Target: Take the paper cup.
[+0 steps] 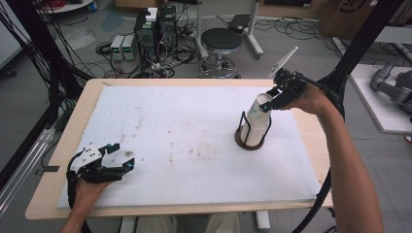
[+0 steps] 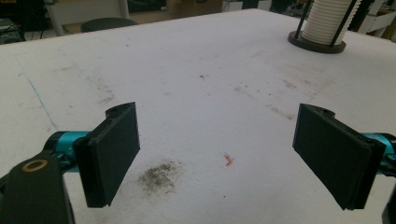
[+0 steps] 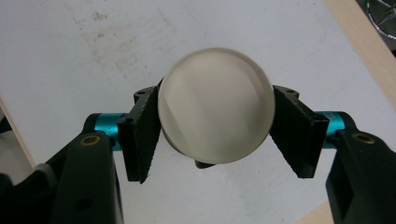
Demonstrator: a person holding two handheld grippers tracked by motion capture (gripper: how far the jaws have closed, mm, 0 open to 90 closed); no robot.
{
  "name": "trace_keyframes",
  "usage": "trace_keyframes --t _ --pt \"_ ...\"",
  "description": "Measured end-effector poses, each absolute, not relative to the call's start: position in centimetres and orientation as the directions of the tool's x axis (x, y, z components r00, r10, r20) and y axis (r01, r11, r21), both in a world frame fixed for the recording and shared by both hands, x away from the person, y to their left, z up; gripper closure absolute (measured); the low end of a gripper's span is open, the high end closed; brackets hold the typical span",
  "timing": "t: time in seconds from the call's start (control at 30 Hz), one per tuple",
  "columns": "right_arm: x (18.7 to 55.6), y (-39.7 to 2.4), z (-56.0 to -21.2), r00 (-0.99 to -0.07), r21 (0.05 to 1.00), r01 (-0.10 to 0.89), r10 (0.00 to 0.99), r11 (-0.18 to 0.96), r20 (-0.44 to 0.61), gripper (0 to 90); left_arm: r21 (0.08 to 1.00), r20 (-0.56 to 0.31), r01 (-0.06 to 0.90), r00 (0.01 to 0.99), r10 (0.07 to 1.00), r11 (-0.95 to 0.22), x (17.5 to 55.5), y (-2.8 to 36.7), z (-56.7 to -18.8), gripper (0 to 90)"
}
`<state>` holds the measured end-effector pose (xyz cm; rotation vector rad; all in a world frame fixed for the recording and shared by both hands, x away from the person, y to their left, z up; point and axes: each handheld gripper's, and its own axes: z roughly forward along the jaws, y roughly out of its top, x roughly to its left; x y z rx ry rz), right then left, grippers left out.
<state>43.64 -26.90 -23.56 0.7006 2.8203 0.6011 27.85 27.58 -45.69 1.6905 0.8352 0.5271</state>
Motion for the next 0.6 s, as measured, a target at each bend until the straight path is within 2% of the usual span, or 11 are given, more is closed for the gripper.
trace_keyframes --t 0.6 --pt "43.0 -27.1 -20.9 -0.864 0.463 0.396 0.492 0.793 -0.104 37.3 0.957 -0.076 0.259 0.651 0.755 -0.128 27.9 27.6 -45.7 14.6"
